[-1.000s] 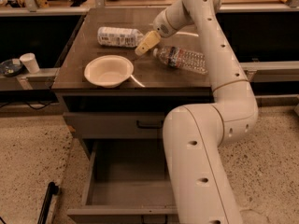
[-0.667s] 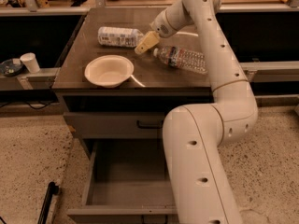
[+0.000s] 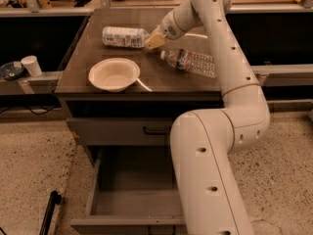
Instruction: Place blue plastic bottle into middle drawer
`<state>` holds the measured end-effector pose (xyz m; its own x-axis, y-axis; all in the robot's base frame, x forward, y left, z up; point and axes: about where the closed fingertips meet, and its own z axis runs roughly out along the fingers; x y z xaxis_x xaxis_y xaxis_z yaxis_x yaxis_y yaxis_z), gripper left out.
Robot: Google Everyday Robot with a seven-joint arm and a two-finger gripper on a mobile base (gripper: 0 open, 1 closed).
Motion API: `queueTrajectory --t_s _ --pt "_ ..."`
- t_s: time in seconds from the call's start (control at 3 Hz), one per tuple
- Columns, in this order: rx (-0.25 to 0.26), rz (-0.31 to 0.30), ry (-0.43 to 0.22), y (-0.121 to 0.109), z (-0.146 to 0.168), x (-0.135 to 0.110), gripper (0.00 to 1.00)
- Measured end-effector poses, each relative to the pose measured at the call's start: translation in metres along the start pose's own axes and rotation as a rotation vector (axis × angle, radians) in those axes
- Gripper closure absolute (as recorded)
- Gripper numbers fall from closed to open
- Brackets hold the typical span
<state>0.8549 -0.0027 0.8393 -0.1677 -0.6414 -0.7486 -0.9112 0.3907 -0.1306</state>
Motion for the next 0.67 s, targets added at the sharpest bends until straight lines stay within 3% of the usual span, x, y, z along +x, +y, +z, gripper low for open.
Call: queueTrajectory --t_s 0.33,0.67 --pt "-0.002 -0.001 0.006 0.0008 0.0022 0.0003 0.85" --pt "0.011 -0.034 0.047 0.0024 0.0023 -0.0053 1.00"
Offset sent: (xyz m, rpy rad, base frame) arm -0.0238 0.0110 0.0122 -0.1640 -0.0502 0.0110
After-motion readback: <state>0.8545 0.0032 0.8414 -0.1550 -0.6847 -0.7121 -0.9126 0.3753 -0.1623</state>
